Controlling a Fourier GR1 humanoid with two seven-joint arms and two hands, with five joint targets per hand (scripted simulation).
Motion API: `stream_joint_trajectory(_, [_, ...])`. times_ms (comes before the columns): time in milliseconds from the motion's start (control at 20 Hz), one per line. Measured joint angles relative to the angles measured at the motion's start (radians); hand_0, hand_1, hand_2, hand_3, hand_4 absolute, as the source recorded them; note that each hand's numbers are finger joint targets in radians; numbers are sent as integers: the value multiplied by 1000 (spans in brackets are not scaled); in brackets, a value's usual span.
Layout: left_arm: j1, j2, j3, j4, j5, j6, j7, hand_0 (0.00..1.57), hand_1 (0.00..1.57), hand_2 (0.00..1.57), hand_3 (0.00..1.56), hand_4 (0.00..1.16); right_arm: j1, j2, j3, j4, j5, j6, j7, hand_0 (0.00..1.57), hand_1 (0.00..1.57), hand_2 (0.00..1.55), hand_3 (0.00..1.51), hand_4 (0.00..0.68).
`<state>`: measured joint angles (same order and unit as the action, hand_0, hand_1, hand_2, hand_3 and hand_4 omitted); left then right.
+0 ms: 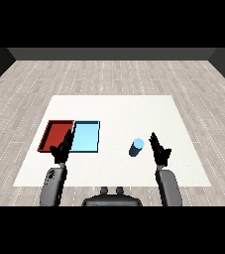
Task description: Pick the blue can and put it in the blue box
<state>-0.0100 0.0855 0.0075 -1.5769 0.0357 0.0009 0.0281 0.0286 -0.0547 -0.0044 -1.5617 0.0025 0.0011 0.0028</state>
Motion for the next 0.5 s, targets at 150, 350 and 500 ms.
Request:
stream_joint_trajectory(150, [-5, 2, 8, -2, -6, -5, -3, 0, 0, 0, 0, 0, -9, -27, -29, -2, -17, 28, -5, 0, 0, 0, 0, 0])
stream_joint_trajectory(350, [-11, 3, 13, -45, -5, -11, -52, 0, 0, 0, 0, 0, -32, -79, -88, -20, -82, 100, -45, 0, 0, 0, 0, 0])
stream_joint_trajectory(500, [-25, -13, 21, -75, 20, -33, -184, 0, 0, 0, 0, 0, -38, -83, -115, -28, -165, 175, -125, 0, 0, 0, 0, 0])
